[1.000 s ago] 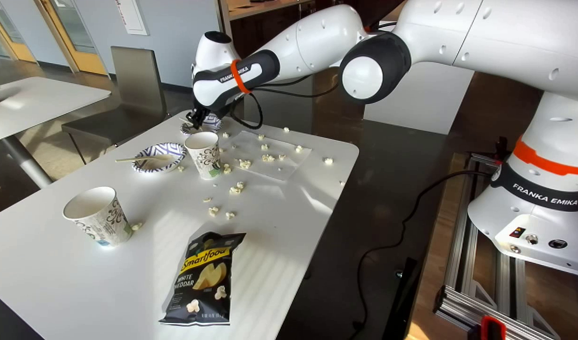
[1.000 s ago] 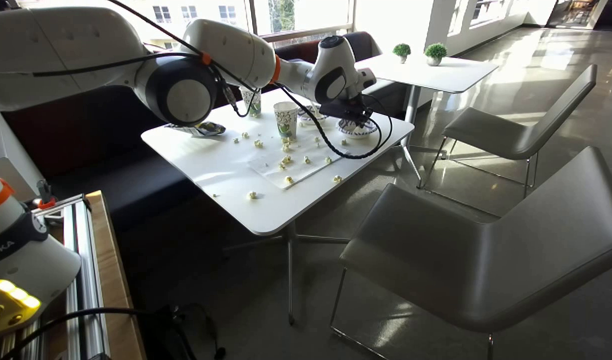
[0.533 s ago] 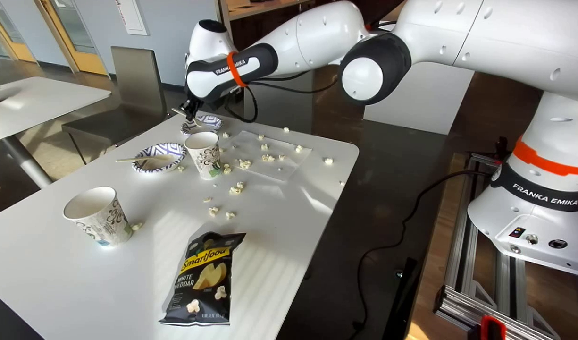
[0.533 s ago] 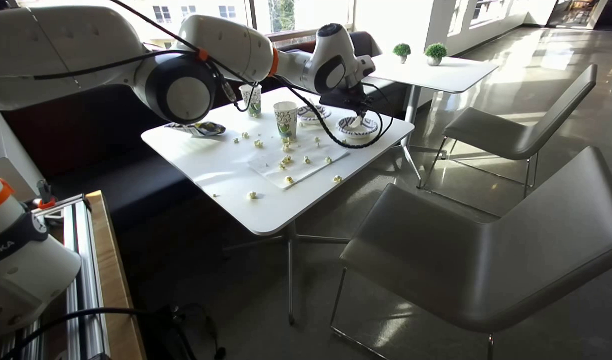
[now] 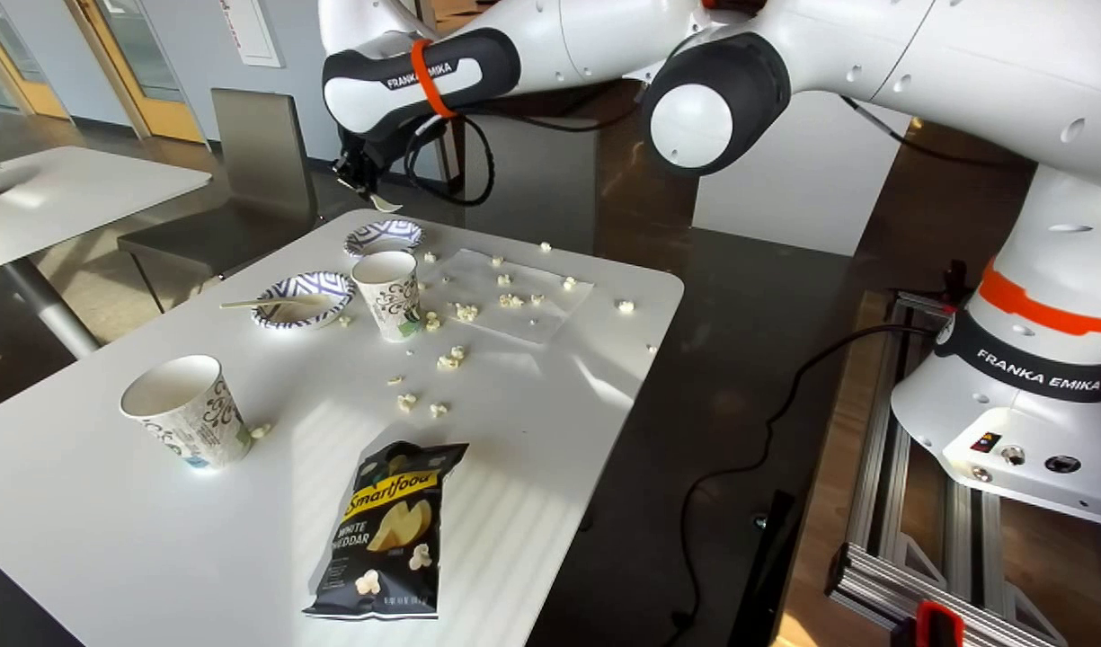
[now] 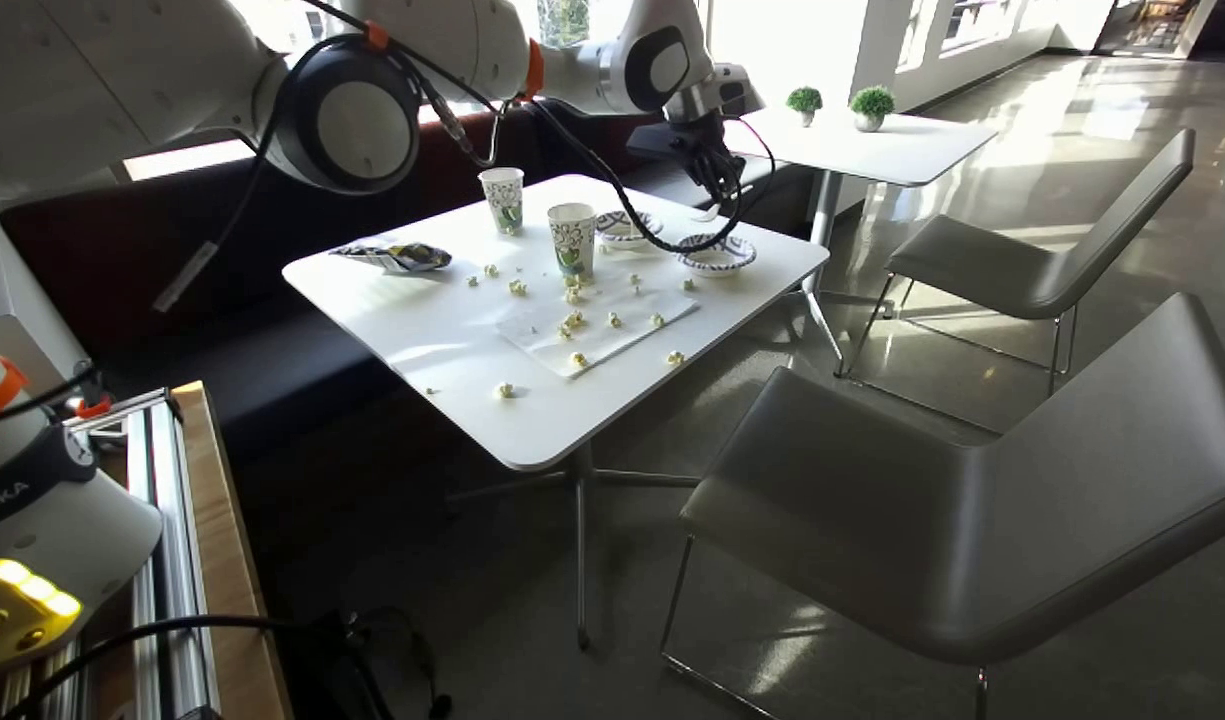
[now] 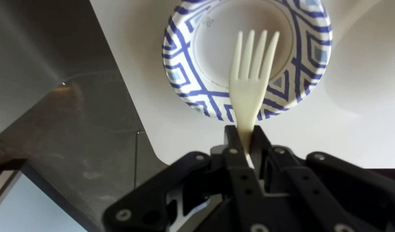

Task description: Pick up the plastic fork from the paper bowl and place it on the white paper towel on the table

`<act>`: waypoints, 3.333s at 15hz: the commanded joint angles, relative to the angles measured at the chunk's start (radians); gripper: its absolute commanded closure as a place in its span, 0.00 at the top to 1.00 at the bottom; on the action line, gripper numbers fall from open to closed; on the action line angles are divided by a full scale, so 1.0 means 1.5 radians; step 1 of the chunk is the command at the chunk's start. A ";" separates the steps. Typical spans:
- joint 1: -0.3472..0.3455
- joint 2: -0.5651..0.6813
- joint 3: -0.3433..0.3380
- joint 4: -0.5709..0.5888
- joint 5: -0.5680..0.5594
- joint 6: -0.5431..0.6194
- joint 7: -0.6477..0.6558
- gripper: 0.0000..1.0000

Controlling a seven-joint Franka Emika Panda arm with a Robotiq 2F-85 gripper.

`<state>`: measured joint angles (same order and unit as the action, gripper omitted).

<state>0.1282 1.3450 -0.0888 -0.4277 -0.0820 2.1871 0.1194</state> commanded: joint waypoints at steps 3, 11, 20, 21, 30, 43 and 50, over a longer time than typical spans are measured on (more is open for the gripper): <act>0.028 -0.049 -0.016 -0.028 -0.022 -0.197 0.048 0.03; 0.031 -0.048 -0.008 -0.022 -0.032 -0.285 0.000 0.03; 0.003 -0.029 0.030 -0.014 0.015 -0.585 0.037 0.03; 0.000 -0.025 0.020 -0.012 0.008 -0.612 0.056 0.03; 0.001 -0.021 0.026 0.001 0.013 -0.641 0.053 0.03; 0.005 0.009 0.048 0.003 0.048 -0.726 0.088 0.03; 0.013 0.011 0.052 -0.015 0.048 -0.628 0.088 0.03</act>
<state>0.1446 1.3489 -0.0194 -0.4522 -0.0228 1.1998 0.2358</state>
